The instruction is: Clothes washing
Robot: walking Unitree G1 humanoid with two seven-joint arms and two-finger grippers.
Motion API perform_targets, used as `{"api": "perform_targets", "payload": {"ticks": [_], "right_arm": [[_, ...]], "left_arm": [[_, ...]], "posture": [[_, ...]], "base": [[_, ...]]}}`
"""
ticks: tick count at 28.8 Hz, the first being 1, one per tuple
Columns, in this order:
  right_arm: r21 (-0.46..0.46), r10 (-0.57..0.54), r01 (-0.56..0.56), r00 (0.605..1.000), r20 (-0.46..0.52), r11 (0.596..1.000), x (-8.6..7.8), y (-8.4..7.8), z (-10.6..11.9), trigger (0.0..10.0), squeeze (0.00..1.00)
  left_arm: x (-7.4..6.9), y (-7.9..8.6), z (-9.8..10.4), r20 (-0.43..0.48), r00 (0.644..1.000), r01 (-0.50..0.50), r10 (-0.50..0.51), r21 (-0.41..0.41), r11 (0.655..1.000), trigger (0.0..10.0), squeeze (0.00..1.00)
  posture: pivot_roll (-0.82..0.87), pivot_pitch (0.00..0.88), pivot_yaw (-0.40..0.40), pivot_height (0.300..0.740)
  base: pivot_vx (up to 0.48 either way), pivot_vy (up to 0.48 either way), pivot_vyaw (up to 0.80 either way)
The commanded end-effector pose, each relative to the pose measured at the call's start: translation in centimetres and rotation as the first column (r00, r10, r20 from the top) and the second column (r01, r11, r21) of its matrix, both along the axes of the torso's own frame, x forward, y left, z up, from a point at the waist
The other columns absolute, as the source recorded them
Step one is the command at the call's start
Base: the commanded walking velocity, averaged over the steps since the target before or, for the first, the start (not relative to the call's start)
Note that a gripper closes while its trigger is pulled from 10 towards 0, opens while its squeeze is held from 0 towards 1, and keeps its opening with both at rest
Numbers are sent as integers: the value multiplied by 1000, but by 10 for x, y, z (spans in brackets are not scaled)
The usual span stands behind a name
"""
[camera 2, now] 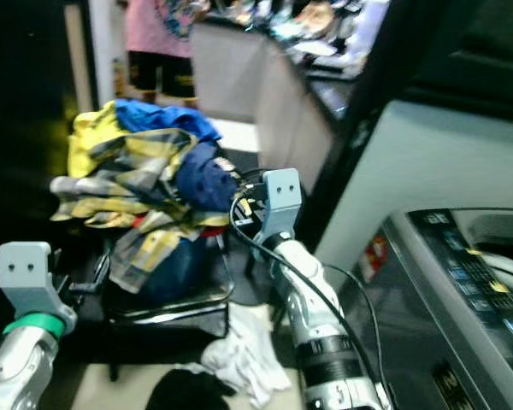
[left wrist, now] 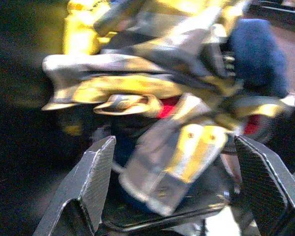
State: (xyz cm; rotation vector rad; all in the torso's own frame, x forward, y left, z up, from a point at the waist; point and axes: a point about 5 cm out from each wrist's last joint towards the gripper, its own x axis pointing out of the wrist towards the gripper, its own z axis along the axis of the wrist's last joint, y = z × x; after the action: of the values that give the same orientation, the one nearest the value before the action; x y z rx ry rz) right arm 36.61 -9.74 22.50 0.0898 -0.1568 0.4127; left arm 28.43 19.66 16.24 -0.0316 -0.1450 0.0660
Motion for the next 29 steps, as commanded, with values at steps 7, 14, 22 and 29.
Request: {"api": "perform_targets", "payload": {"ticks": [7, 14, 22, 29], "right_arm": [[-14, -15, 15, 1000, -16, 1000, -1, -4, -6, 10000, 0], [-15, -9, 8, 1000, -18, 1000, -1, -3, -7, 10000, 0], [-23, 28, -29, 999, -33, 999, 0, 1, -10, 10000, 0], [-25, 9, -11, 995, -101, 1000, -1, -2, -33, 10000, 0]], "left_arm": [[-3, -2, -3, 2, 1000, 9, -9, -30, 1000, 10000, 0], [-4, -3, -5, -1, 1000, 6, -6, -30, 1000, 10000, 0], [-5, -6, -10, -21, 1000, -5, 4, -41, 999, 10000, 0], [7, -6, -27, -129, 987, -101, 95, -40, 994, 10000, 0]], "posture": [[92, 19, -65, 740], [92, 21, -75, 740], [95, 21, -85, 740], [89, 15, -73, 740]], "base": [[0, 69, 0], [0, 0, 0], [0, 0, 0], [0, 0, 0]]}}
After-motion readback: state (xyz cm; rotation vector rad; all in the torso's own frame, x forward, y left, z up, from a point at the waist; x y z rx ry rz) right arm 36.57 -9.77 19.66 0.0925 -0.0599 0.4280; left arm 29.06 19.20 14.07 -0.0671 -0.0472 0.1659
